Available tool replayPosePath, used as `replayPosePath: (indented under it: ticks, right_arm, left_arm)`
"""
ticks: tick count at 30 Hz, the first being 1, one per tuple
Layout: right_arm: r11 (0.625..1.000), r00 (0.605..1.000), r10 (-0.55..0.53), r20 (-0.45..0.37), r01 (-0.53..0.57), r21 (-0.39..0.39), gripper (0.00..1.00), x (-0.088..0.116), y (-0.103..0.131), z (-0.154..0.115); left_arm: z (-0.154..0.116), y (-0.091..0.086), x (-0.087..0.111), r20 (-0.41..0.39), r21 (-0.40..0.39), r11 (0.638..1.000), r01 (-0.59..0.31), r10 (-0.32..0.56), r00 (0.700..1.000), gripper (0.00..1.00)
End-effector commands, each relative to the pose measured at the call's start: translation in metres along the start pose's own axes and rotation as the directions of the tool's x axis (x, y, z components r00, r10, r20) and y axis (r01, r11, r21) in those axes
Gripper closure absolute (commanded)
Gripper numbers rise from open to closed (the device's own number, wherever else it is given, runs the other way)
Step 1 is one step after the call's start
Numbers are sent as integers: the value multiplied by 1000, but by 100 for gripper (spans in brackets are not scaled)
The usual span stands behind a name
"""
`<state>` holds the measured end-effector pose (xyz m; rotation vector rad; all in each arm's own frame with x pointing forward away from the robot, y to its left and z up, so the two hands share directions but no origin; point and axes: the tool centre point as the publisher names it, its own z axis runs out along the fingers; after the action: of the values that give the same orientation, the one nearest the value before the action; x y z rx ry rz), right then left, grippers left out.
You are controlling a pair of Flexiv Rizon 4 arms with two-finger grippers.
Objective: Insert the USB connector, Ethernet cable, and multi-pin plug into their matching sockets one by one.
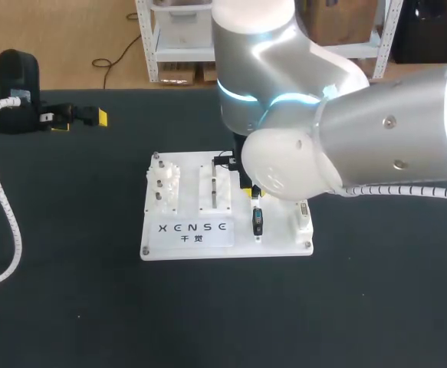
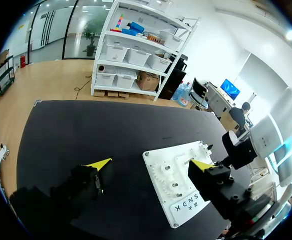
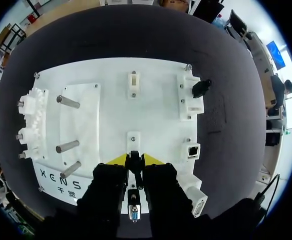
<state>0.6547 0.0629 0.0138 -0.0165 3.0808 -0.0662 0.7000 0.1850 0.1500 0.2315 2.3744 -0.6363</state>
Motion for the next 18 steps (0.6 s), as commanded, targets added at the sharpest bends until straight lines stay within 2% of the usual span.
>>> replayPosePath:
  ticks: [1, 18]
  right_arm:
    - [1000, 1000, -2, 0, 2, 3, 100, 1, -4, 2]
    - [1000, 999, -7, 38, 7, 14, 100, 1, -7, -12]
  left_arm:
    - [0, 0, 0, 0, 0, 1000, 0, 0, 1000, 0]
    - [0, 0, 0, 0, 0, 1000, 0, 0, 1000, 0]
